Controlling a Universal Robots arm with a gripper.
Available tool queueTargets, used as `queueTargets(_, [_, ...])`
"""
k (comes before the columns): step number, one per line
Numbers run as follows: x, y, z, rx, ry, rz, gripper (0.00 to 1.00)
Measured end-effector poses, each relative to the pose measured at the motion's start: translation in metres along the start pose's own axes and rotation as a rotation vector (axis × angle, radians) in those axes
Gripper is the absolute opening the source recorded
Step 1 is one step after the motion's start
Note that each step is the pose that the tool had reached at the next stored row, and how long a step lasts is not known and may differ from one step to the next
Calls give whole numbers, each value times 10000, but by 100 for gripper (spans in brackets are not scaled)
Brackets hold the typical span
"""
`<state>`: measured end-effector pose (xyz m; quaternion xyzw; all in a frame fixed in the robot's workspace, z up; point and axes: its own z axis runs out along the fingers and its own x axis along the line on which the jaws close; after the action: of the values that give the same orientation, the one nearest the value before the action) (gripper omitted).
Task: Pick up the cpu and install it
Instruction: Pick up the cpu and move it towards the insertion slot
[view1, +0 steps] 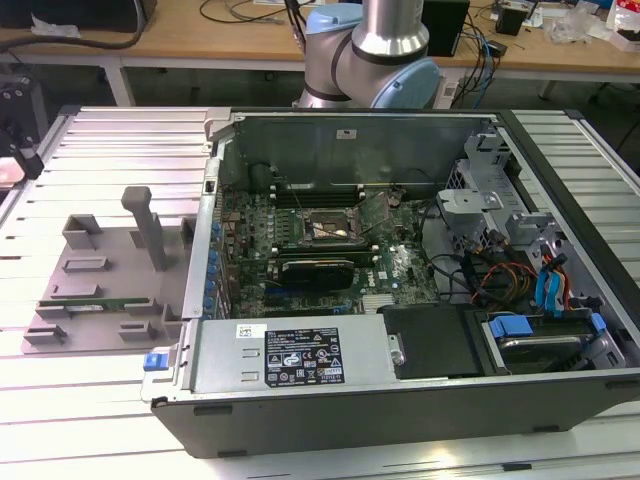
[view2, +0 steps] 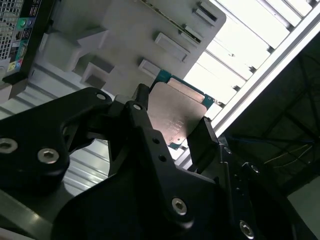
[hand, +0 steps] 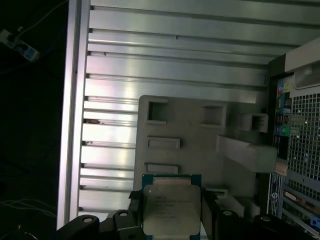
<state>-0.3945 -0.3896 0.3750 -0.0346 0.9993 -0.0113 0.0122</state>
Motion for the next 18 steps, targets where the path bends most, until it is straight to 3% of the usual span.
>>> queueTargets(10, [-3,-3,-135,0,0,0,55])
queueTargets(13, [-5,-5,-219,0,0,0,55])
queueTargets(14, [-7,-6,-274,0,-1,0,55])
queueTargets(15, [-38,-9,-313,-1,-1,-1,55])
queueTargets(16, [-137,-16,-311,4,1,0,55])
queueTargets(18, [-181,-20,-310,4,0,-1,55])
